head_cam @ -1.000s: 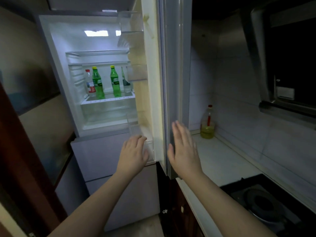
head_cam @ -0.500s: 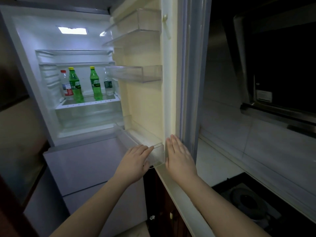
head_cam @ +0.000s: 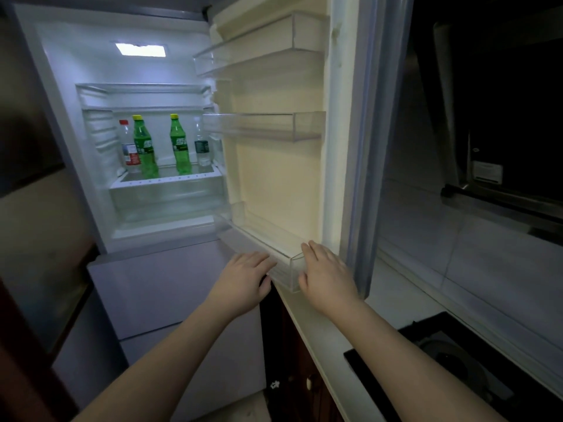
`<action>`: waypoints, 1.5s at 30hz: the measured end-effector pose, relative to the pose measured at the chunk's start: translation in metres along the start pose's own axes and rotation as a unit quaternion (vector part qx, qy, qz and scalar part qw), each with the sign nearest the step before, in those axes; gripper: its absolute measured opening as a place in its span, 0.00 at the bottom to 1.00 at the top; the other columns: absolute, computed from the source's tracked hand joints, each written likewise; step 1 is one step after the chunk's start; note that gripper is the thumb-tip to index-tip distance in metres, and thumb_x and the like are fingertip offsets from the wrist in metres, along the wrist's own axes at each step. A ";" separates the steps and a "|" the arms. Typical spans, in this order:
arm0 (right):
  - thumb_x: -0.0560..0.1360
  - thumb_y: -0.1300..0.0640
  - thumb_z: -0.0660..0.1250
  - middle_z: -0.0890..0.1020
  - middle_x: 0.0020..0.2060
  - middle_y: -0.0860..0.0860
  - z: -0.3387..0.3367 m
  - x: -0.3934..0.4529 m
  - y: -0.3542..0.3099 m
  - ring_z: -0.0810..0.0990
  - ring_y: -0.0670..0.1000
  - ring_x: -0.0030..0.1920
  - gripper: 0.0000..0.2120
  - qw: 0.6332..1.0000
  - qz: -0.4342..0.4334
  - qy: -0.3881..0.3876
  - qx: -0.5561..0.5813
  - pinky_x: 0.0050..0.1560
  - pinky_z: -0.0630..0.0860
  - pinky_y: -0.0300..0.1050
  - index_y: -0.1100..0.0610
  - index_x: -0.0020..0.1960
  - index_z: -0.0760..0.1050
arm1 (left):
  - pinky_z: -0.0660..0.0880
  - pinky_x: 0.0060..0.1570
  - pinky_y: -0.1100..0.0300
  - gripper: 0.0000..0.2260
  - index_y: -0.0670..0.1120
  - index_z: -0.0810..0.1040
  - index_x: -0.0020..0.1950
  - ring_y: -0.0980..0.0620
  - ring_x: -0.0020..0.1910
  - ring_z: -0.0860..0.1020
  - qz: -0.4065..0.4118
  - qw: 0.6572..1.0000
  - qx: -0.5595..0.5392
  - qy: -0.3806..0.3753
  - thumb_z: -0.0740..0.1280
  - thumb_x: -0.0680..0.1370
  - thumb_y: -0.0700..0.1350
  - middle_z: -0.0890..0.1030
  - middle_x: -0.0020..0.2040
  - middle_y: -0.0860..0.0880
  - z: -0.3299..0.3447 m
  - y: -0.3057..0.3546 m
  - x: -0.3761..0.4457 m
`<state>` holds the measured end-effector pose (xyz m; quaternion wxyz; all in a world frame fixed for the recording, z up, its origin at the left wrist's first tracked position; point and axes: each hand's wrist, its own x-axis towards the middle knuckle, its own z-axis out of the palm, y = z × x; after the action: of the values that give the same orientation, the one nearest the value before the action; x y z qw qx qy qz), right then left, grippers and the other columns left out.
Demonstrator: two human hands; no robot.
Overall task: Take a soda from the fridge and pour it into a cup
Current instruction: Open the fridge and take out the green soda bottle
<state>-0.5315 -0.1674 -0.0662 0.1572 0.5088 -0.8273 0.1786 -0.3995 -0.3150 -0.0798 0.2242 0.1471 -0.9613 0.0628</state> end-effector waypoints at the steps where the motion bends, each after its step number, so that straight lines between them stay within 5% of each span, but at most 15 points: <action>1: 0.80 0.52 0.54 0.64 0.73 0.53 0.001 0.003 -0.005 0.62 0.52 0.72 0.26 1.000 -0.009 0.003 0.005 0.70 0.59 0.46 0.57 0.76 0.55 | 0.78 0.52 0.52 0.19 0.47 0.82 0.56 0.45 0.51 0.82 -0.016 1.000 0.006 -0.003 0.58 0.72 0.50 0.83 0.54 0.48 -0.004 -0.005 -0.003; 9: 0.77 0.51 0.57 0.72 0.65 0.52 0.018 0.044 -0.051 0.69 0.53 0.65 0.26 0.998 -0.063 -0.023 0.023 0.64 0.64 0.47 0.57 0.73 0.61 | 0.64 0.67 0.52 0.24 0.53 0.65 0.75 0.48 0.71 0.67 -0.151 0.986 0.052 -0.052 0.54 0.80 0.57 0.69 0.73 0.51 -0.044 -0.062 -0.021; 19: 0.76 0.52 0.57 0.73 0.65 0.53 0.044 0.124 -0.124 0.72 0.55 0.62 0.23 0.993 -0.112 -0.031 0.009 0.59 0.67 0.48 0.56 0.71 0.64 | 0.62 0.71 0.52 0.23 0.51 0.62 0.77 0.49 0.73 0.63 -0.199 0.969 0.096 -0.109 0.54 0.82 0.56 0.65 0.75 0.50 -0.074 -0.148 -0.032; 31: 0.80 0.47 0.53 0.69 0.70 0.50 0.096 0.234 -0.218 0.68 0.53 0.68 0.24 0.992 -0.123 -0.040 -0.010 0.66 0.62 0.49 0.53 0.74 0.61 | 0.58 0.72 0.48 0.25 0.51 0.58 0.78 0.48 0.75 0.60 -0.241 0.952 0.133 -0.131 0.52 0.82 0.57 0.62 0.77 0.50 -0.073 -0.283 -0.026; 45: 0.80 0.45 0.50 0.71 0.68 0.52 0.138 0.355 -0.243 0.68 0.54 0.68 0.23 0.994 -0.090 -0.053 -0.040 0.64 0.63 0.50 0.52 0.71 0.66 | 0.56 0.72 0.48 0.25 0.51 0.57 0.78 0.47 0.76 0.57 -0.244 0.957 0.096 -0.122 0.51 0.82 0.57 0.59 0.78 0.49 -0.027 -0.393 0.046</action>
<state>-0.4781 -0.6106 0.0015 0.1487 0.5831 -0.7921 0.1028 -0.3053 -0.6942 -0.0133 0.0985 0.4044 -0.9057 0.0802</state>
